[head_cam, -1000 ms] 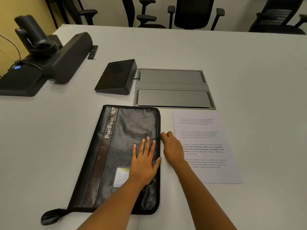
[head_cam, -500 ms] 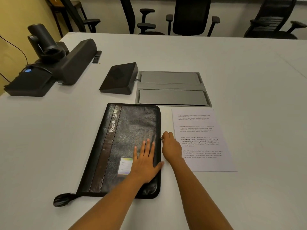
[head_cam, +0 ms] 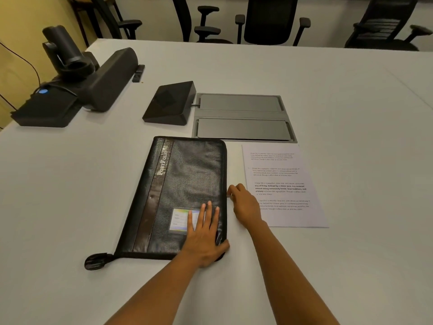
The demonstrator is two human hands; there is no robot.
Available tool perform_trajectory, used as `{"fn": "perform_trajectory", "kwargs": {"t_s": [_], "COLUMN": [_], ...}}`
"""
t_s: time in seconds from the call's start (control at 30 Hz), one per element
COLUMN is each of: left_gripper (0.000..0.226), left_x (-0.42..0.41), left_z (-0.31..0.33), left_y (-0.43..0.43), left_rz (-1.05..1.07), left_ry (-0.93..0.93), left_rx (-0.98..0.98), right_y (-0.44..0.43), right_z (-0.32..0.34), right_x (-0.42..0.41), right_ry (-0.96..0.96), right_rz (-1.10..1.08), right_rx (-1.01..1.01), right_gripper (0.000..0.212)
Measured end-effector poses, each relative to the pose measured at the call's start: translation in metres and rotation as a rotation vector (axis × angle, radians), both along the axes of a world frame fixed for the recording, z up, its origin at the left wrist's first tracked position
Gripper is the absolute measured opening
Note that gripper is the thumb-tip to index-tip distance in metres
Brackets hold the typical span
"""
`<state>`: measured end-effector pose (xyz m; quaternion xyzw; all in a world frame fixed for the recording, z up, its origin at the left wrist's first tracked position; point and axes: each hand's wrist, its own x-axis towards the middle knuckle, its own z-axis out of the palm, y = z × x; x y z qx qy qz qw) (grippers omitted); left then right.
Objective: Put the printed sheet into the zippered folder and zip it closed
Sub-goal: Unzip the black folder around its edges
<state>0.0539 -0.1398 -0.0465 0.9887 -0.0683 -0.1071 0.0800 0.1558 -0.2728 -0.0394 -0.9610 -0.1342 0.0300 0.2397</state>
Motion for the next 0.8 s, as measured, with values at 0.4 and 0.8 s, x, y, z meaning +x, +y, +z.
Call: {"fn": "perform_trajectory", "kwargs": {"t_s": [0.4,0.8], "left_gripper": [0.080,0.061], "left_x": [-0.004,-0.051], "left_z": [0.009,0.023], "left_y": [-0.015,0.006], "left_rz": [0.088,-0.181], "left_ry": [0.049,-0.286], "left_rx": [-0.094,0.137], "right_y": [0.002,0.000], "right_z": [-0.004,0.007], "right_x": [-0.064,-0.072], "right_ry": [-0.019,0.046], "right_rz": [-0.085,-0.125], "right_rx": [0.025,0.070], "right_gripper": [0.018,0.017]}}
